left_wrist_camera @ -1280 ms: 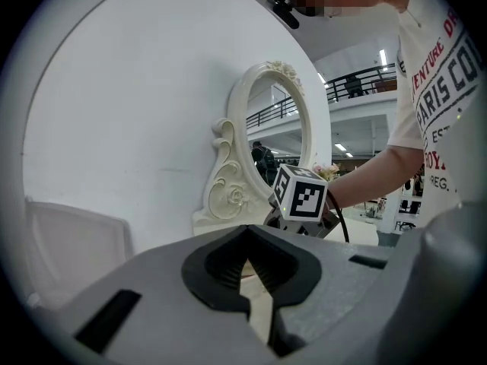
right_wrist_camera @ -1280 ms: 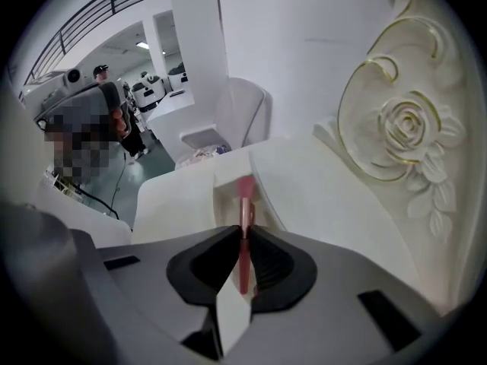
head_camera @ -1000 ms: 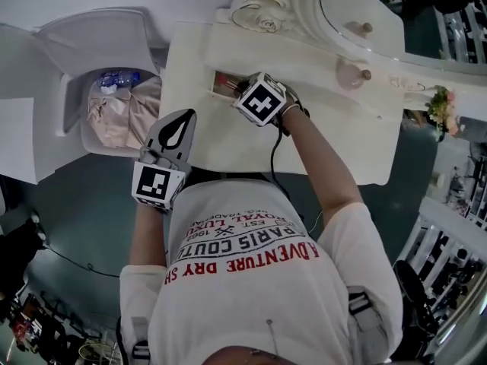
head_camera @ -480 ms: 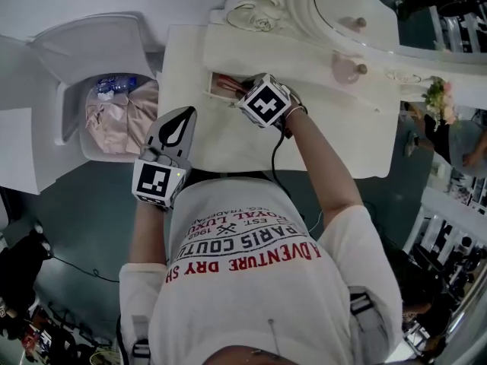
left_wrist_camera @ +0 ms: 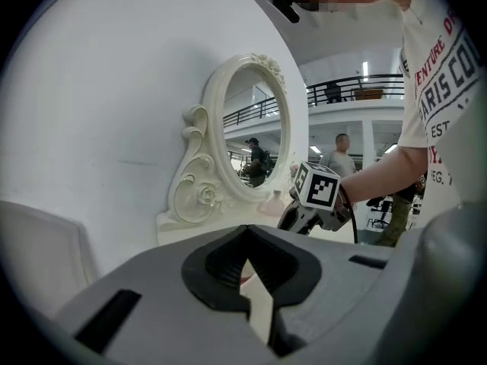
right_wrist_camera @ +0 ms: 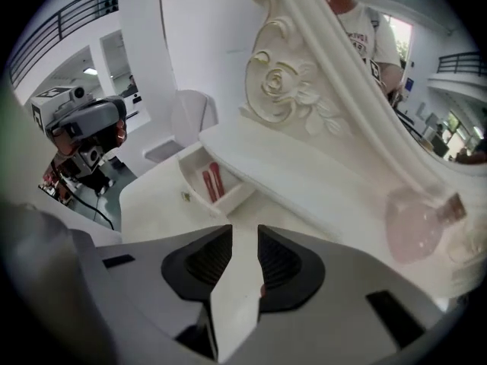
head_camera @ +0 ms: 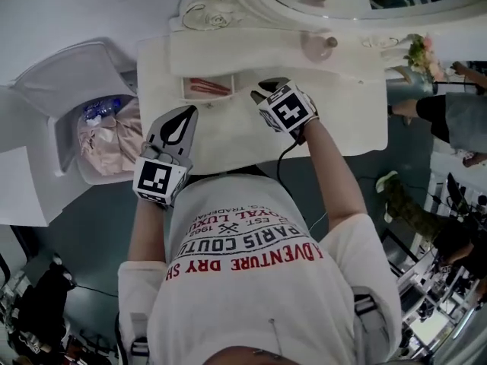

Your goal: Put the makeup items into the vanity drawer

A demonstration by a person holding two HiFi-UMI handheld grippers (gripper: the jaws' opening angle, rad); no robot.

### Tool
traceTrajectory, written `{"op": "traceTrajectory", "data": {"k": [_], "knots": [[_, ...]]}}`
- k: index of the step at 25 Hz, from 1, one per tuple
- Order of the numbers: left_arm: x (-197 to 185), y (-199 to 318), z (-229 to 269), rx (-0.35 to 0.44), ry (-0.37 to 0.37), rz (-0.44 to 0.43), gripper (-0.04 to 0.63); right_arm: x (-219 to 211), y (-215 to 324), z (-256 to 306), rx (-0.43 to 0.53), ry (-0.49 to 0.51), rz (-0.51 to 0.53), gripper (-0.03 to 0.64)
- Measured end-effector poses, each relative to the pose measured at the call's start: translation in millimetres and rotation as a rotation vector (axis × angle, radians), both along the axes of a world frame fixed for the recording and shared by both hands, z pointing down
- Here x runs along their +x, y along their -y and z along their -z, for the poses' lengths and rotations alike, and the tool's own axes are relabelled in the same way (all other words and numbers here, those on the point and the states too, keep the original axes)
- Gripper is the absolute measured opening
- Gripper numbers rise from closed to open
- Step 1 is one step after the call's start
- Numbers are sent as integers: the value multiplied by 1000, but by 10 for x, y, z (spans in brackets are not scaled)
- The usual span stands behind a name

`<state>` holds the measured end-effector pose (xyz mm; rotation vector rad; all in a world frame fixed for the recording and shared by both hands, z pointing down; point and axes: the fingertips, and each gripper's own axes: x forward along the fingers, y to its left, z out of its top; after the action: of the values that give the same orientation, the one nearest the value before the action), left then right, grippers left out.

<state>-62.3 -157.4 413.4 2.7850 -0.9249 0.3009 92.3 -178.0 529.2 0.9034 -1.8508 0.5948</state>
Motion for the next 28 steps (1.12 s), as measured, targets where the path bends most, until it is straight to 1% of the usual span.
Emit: {"op": "traceTrajectory", "data": {"k": [4,9,17,21,24,28], "knots": [[296,-34,-48,-7,7,-78,3,418,-206,-130,-19,4,-104,107],[621,-57,-84,-17,23,-130,3,703,-324,-308,-46,10,-151,132],[923,-88,-208,-48,37,-158,3,1084,-430,-750,-109,-10,-224,146],[1022,-113,-286,-59,50,-161,3,1159,-465,-907,-135,-30,-222,147],[1064,-117,-329,-68,57,-154,3,1139,-469,-972,-131,-35,-204,143],[1110,-123,-330,-71,60,-142,3,1149,-498,-977,-153,-21,-192,103]]}}
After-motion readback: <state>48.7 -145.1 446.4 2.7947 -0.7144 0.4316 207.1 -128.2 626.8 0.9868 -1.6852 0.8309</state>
